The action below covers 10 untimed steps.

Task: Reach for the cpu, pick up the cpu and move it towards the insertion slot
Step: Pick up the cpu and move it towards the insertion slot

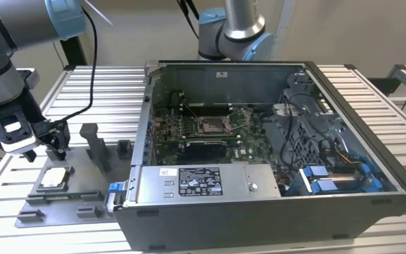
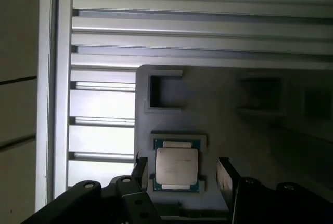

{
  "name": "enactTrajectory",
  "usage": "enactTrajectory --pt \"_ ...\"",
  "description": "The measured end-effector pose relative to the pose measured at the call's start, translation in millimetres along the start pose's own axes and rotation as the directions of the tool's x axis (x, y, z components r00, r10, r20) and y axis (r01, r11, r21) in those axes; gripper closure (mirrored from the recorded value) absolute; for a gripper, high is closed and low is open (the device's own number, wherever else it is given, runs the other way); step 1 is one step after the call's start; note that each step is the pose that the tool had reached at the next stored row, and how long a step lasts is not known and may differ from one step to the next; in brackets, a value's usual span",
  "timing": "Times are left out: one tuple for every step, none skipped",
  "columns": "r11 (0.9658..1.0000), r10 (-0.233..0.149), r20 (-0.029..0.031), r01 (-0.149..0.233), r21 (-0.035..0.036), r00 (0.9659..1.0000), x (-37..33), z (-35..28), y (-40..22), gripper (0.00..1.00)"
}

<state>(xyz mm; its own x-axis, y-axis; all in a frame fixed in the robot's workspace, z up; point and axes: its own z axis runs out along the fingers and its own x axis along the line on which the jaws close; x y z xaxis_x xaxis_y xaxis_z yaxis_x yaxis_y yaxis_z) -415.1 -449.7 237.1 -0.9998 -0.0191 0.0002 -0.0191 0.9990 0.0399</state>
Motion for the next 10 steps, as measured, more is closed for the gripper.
enactTrajectory --pt "1.0 0.0 -0.0001 0.0 0.0 1.0 0.0 0.8 0.0 0.0" --pt "1.0 0.0 -0.0001 0.0 0.0 1.0 0.0 1.5 -0.1 0.0" --pt "1.0 0.0 0.0 0.0 0.0 1.0 0.0 2.3 -0.1 0.0" --pt "1.0 0.0 0.0 0.0 0.0 1.0 0.0 3.1 -0.1 0.0" --pt "1.0 0.0 -0.0001 0.0 0.0 1.0 0.0 4.1 -0.1 0.0" --pt "1.0 0.0 0.0 0.0 0.0 1.0 0.0 5.1 -0.2 0.0" --pt "1.0 0.0 -0.0001 0.0 0.0 1.0 0.0 6.0 -0.2 0.0" --pt "1.0 0.0 0.0 0.0 0.0 1.0 0.0 6.9 -0.2 0.0" --pt "1.0 0.0 0.0 0.0 0.0 1.0 0.0 7.8 -0.3 0.0" --pt "1.0 0.0 0.0 0.0 0.0 1.0 0.0 8.7 -0.3 0.0"
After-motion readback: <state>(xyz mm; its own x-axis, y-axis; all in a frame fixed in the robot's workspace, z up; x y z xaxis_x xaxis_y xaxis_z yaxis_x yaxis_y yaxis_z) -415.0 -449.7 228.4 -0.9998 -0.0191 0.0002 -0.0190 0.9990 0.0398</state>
